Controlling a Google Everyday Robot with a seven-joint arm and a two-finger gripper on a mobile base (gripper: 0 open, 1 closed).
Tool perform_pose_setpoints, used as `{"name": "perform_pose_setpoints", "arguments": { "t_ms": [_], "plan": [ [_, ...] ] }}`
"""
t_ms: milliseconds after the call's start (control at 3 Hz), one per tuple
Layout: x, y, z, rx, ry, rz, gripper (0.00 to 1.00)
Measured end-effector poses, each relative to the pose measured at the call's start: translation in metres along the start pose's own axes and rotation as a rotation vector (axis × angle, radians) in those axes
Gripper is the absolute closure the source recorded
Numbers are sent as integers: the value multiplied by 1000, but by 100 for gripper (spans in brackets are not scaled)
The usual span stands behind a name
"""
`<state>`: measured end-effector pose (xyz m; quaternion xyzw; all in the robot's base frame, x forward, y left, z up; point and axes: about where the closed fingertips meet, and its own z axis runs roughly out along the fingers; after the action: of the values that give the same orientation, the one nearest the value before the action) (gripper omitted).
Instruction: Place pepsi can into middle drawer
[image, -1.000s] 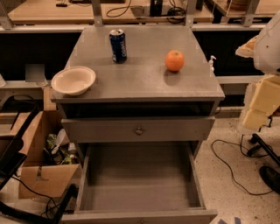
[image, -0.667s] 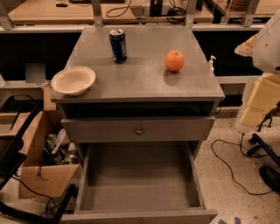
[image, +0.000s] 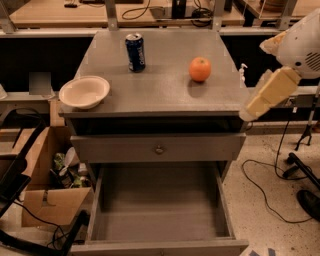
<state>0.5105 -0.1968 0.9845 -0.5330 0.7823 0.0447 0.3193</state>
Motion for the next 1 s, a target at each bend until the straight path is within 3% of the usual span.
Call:
{"name": "perform_pose_setpoints", "arguments": {
  "t_ms": [667,1000],
  "plan": [
    [-30,-29,39,66,-410,147,0],
    [-42,-32,34,107,-449,181,0]
  ]
}}
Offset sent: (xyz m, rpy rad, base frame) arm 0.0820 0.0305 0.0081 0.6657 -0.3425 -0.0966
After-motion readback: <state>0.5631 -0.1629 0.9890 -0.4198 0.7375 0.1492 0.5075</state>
